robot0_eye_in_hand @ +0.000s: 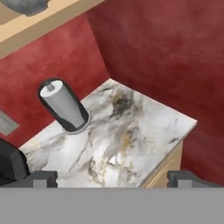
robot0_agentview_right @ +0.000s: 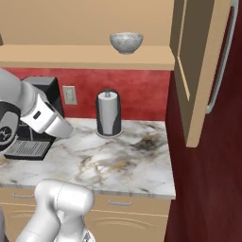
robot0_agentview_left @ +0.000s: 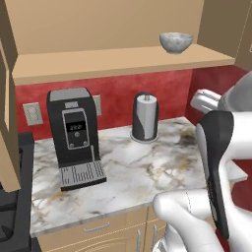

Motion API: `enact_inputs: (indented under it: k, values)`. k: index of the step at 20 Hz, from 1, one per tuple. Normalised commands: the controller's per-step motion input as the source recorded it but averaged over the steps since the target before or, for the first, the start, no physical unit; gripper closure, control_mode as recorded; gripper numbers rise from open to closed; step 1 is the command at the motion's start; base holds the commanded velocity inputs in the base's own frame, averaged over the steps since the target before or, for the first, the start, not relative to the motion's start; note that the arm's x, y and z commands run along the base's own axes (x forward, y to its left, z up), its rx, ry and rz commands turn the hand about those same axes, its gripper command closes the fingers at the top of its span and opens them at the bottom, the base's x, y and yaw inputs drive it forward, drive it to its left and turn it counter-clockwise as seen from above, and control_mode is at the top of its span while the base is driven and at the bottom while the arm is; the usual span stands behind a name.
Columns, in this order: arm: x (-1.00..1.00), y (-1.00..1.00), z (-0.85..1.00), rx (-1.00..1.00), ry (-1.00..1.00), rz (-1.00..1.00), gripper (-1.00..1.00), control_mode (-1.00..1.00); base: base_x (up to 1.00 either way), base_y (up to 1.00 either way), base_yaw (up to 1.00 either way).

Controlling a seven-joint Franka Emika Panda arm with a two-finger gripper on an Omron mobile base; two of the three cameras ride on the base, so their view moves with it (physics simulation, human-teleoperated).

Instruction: Take the smaller bowl and place it next to the appetizer plate on the dining counter , and place the larger bowl next to the plate with cooked food.

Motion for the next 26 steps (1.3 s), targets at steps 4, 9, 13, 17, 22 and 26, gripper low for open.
enact_inputs:
  k: [4, 9, 13, 17, 22, 26]
  values:
    - [-0.21, 0.00, 0.88, 0.00, -0.18, 0.00, -1.00, -1.00, 0.00, 0.00, 0.00]
    - [-0.04, 0.00, 0.82, 0.02, -0.09, 0.00, -1.00, -1.00, 0.00, 0.00, 0.00]
    - [0.27, 0.00, 0.37, 0.18, 0.00, -0.03, -1.00, -1.00, 0.00, 0.00, 0.00]
    - [0.54, -0.01, 0.00, 0.16, -0.01, -0.08, -1.00, -1.00, 0.00, 0.00, 0.00]
    - [0.34, -0.15, 0.02, 0.02, -0.01, -0.09, -1.00, -1.00, 0.00, 0.00, 0.00]
    - [0.28, -0.27, 0.00, 0.00, -0.06, 0.00, -1.00, -1.00, 0.00, 0.00, 0.00]
